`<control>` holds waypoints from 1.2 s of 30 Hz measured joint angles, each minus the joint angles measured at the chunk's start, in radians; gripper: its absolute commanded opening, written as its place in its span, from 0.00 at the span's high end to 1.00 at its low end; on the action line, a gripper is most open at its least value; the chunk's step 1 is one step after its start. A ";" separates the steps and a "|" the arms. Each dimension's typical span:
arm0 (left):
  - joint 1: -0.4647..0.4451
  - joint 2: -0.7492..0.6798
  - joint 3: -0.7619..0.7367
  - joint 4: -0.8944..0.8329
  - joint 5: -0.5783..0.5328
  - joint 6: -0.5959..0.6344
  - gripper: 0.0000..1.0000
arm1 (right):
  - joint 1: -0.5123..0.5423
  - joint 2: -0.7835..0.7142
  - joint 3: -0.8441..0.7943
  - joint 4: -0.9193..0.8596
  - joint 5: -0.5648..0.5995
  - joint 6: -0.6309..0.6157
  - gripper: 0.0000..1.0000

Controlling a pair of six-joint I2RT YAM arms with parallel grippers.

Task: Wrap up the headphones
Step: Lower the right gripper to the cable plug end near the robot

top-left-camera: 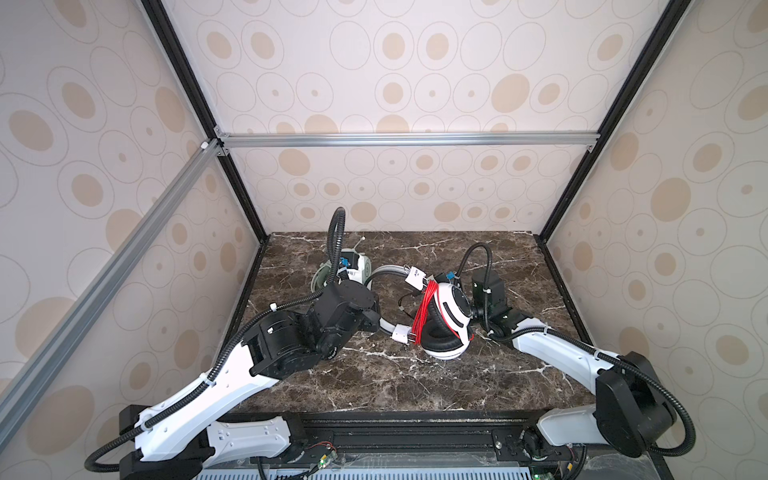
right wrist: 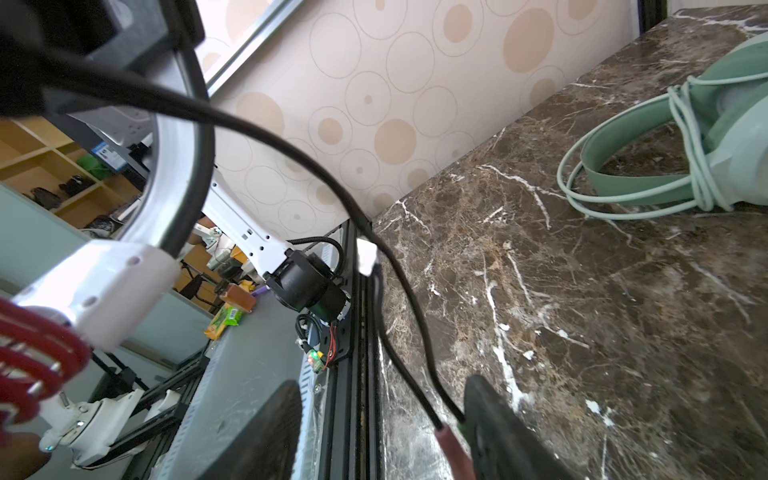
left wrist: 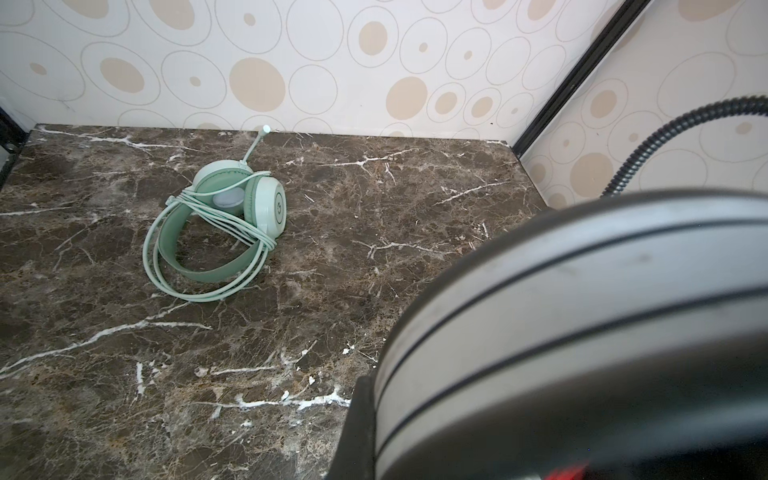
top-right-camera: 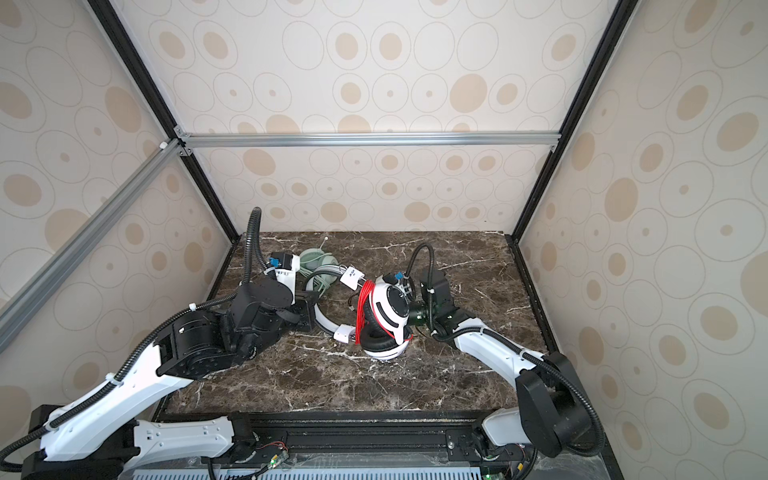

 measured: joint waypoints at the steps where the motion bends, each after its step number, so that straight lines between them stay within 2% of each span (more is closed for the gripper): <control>1: 0.000 0.000 0.000 0.000 -0.001 0.000 1.00 | 0.000 0.000 -0.002 0.010 -0.007 0.004 0.40; 5: 0.000 0.005 0.001 0.000 -0.007 0.000 1.00 | 0.000 0.000 -0.019 0.031 -0.022 0.012 0.43; 11: 0.003 0.012 0.004 0.000 -0.011 0.000 1.00 | 0.002 0.000 -0.046 0.032 -0.026 0.008 0.54; 16: 0.006 0.012 0.009 0.000 -0.016 -0.001 1.00 | 0.006 -0.008 -0.075 0.031 -0.023 0.002 0.67; 22: 0.007 0.012 0.014 0.000 -0.019 -0.002 1.00 | 0.006 -0.014 -0.091 0.022 -0.012 0.000 0.88; 25: 0.009 0.012 0.014 0.000 -0.023 -0.006 1.00 | 0.006 -0.019 -0.095 0.022 -0.007 -0.003 0.94; 29: 0.013 0.007 0.014 -0.004 -0.046 -0.052 1.00 | 0.006 -0.025 -0.107 0.031 -0.003 0.010 0.94; 32: 0.016 -0.022 -0.017 0.016 -0.061 -0.102 1.00 | 0.009 -0.039 -0.142 0.092 0.018 0.068 0.97; 36: 0.023 -0.062 -0.073 0.056 -0.079 -0.152 1.00 | 0.056 -0.105 -0.193 0.124 0.103 0.148 0.95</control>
